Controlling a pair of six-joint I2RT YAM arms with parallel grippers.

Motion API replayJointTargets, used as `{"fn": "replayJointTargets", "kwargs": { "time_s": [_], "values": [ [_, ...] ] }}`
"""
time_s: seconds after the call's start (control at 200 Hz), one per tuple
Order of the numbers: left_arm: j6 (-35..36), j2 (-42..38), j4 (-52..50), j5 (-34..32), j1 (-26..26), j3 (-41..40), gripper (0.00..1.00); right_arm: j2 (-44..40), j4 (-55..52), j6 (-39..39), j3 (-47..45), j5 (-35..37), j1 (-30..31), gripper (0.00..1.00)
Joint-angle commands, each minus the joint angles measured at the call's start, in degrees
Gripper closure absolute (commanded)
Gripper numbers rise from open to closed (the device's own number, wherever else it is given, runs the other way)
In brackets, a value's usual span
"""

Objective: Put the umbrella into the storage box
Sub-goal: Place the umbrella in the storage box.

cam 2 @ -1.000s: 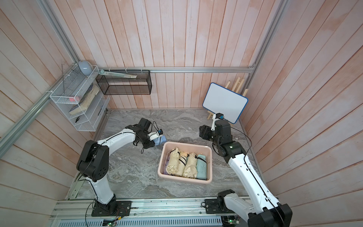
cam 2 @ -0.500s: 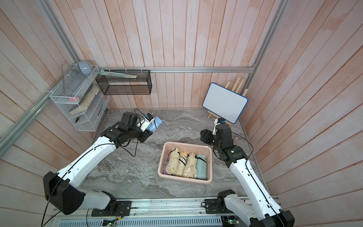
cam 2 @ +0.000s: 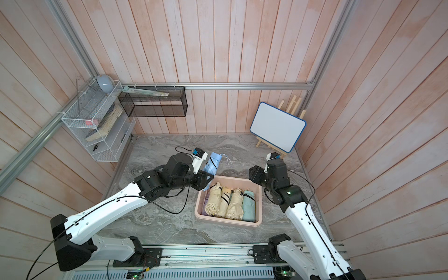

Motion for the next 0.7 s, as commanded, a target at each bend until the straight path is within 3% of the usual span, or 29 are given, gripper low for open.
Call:
{"fn": "replayJointTargets", "kwargs": {
  "time_s": [0.0, 0.13, 0.285, 0.35, 0.695],
  "values": [
    [-17.9, 1.6, 3.9, 3.5, -0.1, -0.3, 1.0, -1.4, -4.2, 1.0, 0.0, 1.5, -0.3, 0.38],
    [-26.3, 3.7, 0.4, 4.6, -1.3, -0.4, 1.0, -3.3, -6.4, 1.5, -0.1, 4.0, -0.3, 0.38],
    [-30.9, 7.1, -0.2, 5.6, -3.0, -0.3, 1.0, -6.0, -6.9, 3.2, -0.9, 5.7, -0.3, 0.38],
    [-31.6, 8.9, -0.7, 5.2, -6.2, 0.8, 1.0, -6.6, -7.5, 3.5, -1.0, 5.9, -0.3, 0.38],
    [-34.2, 18.8, -11.1, -4.9, -11.9, 8.9, 1.0, -9.1, -8.8, 4.1, -1.5, 6.3, -0.3, 0.38]
  ]
}}
